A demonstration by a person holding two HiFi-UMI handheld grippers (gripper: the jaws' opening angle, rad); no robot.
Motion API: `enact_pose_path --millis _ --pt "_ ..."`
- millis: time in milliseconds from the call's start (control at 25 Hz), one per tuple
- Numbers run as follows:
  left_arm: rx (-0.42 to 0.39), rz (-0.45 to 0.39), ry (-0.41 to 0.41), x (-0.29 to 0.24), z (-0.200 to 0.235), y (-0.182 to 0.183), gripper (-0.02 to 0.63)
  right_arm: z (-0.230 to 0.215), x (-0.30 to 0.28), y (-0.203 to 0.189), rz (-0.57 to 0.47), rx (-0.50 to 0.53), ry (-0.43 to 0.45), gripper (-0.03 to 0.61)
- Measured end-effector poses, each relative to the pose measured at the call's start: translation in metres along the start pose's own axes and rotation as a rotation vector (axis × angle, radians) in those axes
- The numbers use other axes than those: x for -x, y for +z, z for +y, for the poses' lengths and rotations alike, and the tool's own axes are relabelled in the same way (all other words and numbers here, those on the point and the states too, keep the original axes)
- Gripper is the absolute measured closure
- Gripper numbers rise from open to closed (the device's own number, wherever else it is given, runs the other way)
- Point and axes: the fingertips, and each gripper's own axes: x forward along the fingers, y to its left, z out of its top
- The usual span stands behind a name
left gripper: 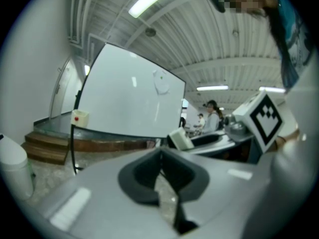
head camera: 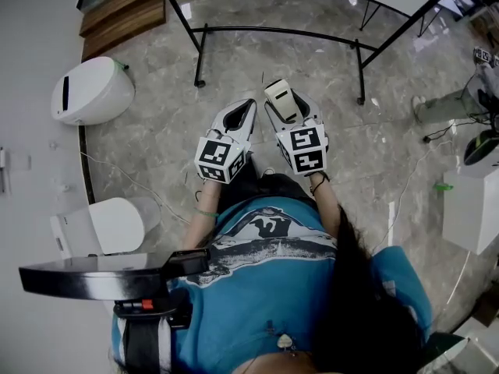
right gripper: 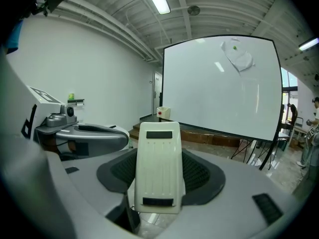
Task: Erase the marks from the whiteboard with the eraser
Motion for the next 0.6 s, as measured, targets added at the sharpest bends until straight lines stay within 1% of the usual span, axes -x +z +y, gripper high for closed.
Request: enact_pose_path --millis 200,600 --pt "0.003 0.012 0.019 0.011 -0.002 -0.008 0.607 0.01 0.004 -0.005 0.006 0.002 0.023 0.316" --pt "0.021 0.025 0.031 0.024 0.0 -0.016 0.607 0.025 0.005 -0.016 0.028 -0.009 0.051 0.316"
